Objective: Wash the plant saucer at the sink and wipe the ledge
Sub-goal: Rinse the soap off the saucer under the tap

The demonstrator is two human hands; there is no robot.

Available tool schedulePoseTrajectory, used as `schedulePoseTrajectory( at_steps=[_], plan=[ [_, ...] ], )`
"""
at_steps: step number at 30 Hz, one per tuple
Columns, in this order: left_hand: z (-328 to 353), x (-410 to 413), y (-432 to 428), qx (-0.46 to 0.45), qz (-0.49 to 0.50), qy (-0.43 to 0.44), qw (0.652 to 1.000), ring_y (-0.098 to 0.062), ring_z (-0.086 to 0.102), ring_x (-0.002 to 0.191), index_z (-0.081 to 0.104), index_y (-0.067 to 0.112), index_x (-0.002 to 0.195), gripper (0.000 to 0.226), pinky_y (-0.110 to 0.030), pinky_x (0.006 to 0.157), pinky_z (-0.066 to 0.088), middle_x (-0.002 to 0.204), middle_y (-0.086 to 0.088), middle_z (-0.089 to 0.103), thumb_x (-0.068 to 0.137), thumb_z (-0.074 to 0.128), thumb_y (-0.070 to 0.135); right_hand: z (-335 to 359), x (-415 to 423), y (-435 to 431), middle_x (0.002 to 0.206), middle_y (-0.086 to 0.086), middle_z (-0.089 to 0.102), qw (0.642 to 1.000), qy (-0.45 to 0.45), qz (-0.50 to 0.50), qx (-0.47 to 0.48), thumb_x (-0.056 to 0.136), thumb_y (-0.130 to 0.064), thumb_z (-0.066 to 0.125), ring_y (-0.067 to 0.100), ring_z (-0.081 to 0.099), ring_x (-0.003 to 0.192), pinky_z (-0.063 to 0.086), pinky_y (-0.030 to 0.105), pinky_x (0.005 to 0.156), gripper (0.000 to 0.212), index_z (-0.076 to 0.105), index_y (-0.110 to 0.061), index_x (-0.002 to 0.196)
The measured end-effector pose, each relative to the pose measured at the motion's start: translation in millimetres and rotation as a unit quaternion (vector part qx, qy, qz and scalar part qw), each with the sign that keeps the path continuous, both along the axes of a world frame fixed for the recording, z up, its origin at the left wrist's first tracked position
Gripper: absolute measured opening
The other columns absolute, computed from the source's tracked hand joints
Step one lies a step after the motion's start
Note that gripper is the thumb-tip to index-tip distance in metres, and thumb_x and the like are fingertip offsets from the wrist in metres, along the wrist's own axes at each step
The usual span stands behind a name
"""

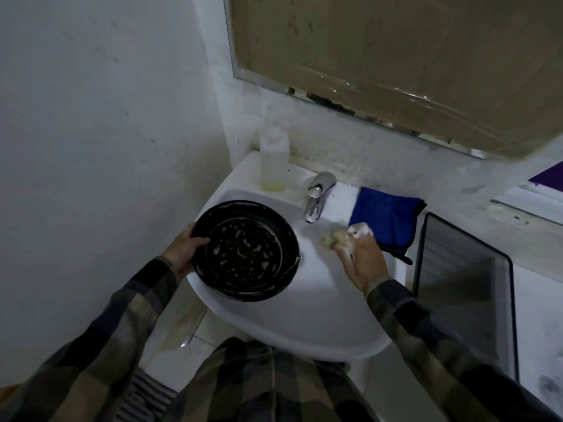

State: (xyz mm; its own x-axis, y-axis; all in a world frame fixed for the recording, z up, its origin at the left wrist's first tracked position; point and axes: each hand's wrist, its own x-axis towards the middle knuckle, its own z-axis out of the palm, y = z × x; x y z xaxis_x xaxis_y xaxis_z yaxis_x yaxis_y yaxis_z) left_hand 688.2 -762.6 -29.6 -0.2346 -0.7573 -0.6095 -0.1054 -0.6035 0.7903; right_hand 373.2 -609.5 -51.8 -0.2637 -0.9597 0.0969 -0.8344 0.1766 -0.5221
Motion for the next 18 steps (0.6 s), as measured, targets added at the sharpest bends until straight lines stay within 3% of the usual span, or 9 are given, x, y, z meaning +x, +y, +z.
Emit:
schedulePoseTrajectory(
  at_steps=[2, 4, 8, 11, 14, 18],
  plan=[
    [-6.9, -0.7, 8.8, 0.009, 0.019, 0.01, 1.0, -0.021, 0.06, 0.09, 0.043, 0.011, 0.133, 0.037, -0.035, 0.076, 0.05, 0.112, -0.012, 0.06, 0.097, 0.042, 0.002, 4.9, -5.2, -6.6, 0.093, 0.006, 0.051, 0.978, -0.159, -0.138, 0.0, 0.091, -0.041, 0.041, 0.021, 0.051, 0.082, 0.039, 0.028, 0.069, 0.036, 0.055, -0.007, 0.094],
    [-13.3, -3.0, 17.9, 0.013, 0.024, 0.024, 0.999, -0.022, 0.06, 0.095, 0.045, 0.01, 0.132, 0.033, -0.036, 0.082, 0.049, 0.121, -0.015, 0.059, 0.099, 0.042, 0.01, 9.0, -11.7, -20.0, 0.092, 0.009, 0.055, 0.952, -0.221, -0.212, 0.018, 0.096, -0.033, 0.045, 0.024, 0.054, 0.082, 0.04, 0.028, 0.07, 0.03, 0.056, -0.006, 0.094],
    [-27.3, -7.4, 28.2, 0.026, 0.043, 0.047, 0.998, -0.029, 0.06, 0.108, 0.046, 0.012, 0.136, 0.037, -0.04, 0.089, 0.048, 0.128, -0.017, 0.058, 0.1, 0.043, 0.021, 7.2, -35.3, -54.1, 0.097, 0.008, 0.061, 0.915, -0.284, -0.279, 0.063, 0.091, -0.025, 0.057, 0.021, 0.057, 0.088, 0.045, 0.027, 0.077, 0.019, 0.059, -0.008, 0.101],
    [-30.8, -11.9, 33.0, 0.04, 0.057, 0.047, 0.996, -0.03, 0.061, 0.109, 0.049, 0.016, 0.134, 0.037, -0.039, 0.082, 0.052, 0.123, -0.014, 0.062, 0.1, 0.043, 0.029, -2.8, -53.4, -81.1, 0.107, 0.012, 0.064, 0.892, -0.323, -0.303, 0.089, 0.084, -0.024, 0.068, 0.026, 0.061, 0.096, 0.052, 0.038, 0.089, 0.035, 0.057, -0.005, 0.11],
    [-33.7, -18.0, 37.1, 0.052, 0.068, 0.054, 0.995, -0.027, 0.062, 0.109, 0.05, 0.018, 0.134, 0.039, -0.038, 0.08, 0.053, 0.122, -0.011, 0.064, 0.1, 0.042, 0.034, -11.8, -65.3, -104.7, 0.12, 0.015, 0.061, 0.867, -0.367, -0.323, 0.092, 0.078, -0.021, 0.075, 0.031, 0.061, 0.105, 0.052, 0.049, 0.09, 0.05, 0.051, -0.006, 0.12],
    [-36.8, -25.6, 42.7, 0.052, 0.07, 0.072, 0.994, -0.024, 0.062, 0.108, 0.048, 0.017, 0.135, 0.041, -0.037, 0.082, 0.052, 0.124, -0.011, 0.063, 0.1, 0.039, 0.034, -7.9, -65.7, -118.9, 0.123, 0.012, 0.06, 0.875, -0.322, -0.342, 0.118, 0.08, -0.022, 0.074, 0.029, 0.059, 0.11, 0.047, 0.04, 0.098, 0.047, 0.052, -0.006, 0.118]
  ],
)
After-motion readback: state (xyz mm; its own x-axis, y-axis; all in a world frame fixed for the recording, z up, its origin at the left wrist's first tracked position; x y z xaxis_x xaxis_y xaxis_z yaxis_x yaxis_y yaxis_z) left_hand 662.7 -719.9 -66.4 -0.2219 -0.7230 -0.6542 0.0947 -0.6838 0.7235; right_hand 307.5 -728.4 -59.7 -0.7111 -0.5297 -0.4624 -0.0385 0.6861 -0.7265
